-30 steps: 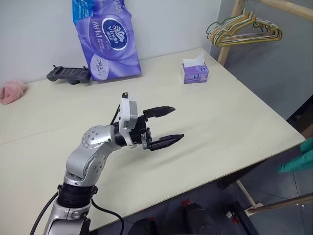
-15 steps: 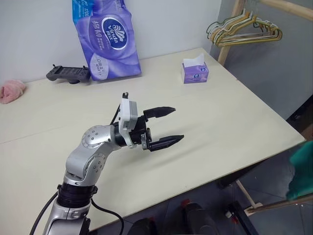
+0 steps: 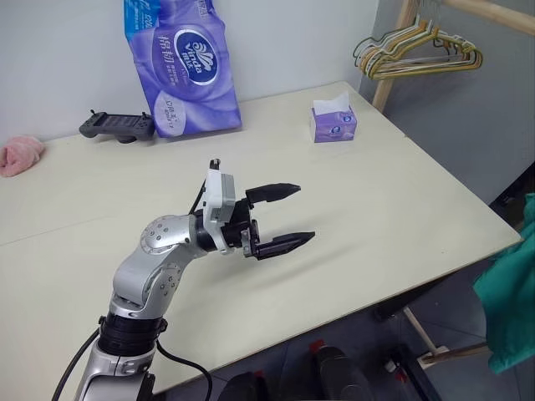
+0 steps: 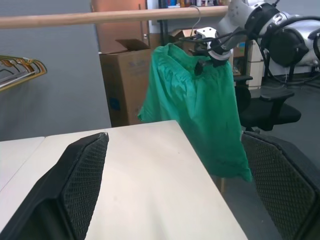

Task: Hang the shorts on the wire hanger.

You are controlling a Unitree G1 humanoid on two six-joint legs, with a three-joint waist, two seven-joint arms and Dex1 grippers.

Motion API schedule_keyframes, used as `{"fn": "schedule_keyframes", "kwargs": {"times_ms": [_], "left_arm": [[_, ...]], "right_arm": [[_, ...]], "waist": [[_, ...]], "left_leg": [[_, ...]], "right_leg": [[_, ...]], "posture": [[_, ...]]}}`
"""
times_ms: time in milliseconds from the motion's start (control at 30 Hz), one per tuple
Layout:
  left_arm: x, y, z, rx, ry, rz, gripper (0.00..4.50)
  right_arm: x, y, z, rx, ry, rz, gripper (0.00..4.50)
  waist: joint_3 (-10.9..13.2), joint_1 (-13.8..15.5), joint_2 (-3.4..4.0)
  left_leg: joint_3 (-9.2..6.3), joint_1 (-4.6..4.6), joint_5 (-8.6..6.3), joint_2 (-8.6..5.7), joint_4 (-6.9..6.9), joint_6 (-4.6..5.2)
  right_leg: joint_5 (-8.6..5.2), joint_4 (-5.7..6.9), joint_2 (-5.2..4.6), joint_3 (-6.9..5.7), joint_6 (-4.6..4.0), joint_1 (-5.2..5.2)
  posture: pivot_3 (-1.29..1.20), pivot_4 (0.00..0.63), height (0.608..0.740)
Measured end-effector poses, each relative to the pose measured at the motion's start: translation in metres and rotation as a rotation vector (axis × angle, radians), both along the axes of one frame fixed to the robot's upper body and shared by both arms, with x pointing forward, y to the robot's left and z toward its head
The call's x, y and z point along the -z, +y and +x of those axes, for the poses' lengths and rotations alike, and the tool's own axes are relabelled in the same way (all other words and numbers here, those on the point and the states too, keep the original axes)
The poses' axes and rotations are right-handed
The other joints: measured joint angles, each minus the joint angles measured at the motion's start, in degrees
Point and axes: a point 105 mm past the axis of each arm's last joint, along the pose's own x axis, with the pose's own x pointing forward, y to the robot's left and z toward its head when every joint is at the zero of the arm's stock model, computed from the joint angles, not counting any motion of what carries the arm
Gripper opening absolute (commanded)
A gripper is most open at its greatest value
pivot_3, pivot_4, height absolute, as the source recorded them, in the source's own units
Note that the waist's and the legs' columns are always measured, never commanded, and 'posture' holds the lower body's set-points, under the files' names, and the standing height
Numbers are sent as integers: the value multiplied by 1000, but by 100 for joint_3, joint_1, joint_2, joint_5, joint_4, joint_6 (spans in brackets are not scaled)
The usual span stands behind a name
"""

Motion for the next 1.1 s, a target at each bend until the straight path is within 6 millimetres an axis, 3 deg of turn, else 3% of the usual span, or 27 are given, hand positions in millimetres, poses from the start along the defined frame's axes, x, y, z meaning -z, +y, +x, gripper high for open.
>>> {"fn": "schedule_keyframes", "kwargs": {"times_ms": [200, 567, 733, 900, 1100], "left_arm": [[1, -3, -1, 12, 6, -6, 4500], [1, -7, -3, 42, 11, -18, 4500], [1, -7, -3, 48, 16, -18, 4500], [2, -7, -3, 49, 27, -12, 4500], [2, -7, -3, 50, 30, -12, 4500]], "right_arm": [[-8, 21, -16, -1, -7, -105, 4473], [-2, 83, 5, -179, -158, -268, 4473], [-2, 105, 10, -226, -213, -298, 4473], [11, 135, 17, -290, -252, -280, 4473], [-6, 150, 16, -351, -279, -319, 4473]], "waist": [[1, -8, -5], [13, -29, -17], [38, -48, -26], [69, -64, -38], [151, -62, -63]], "left_leg": [[-4, 0, -5, 3, 10, -5], [-8, 0, -13, 4, 13, 0], [-9, 1, -15, 6, 13, 3], [-14, -1, -15, 6, 14, 4], [-23, -7, -16, 6, 12, 5]], "right_leg": [[-2, 3, -1, 0, 4, 1], [-3, 4, -1, -2, 6, 0], [-4, 4, 0, -3, 5, -1], [-4, 4, 0, -2, 4, -1], [-6, -2, -4, -3, 2, -1]], "posture": [[-316, 162, 740], [-337, 186, 740], [-331, 196, 740], [-332, 202, 740], [-343, 203, 740]]}}
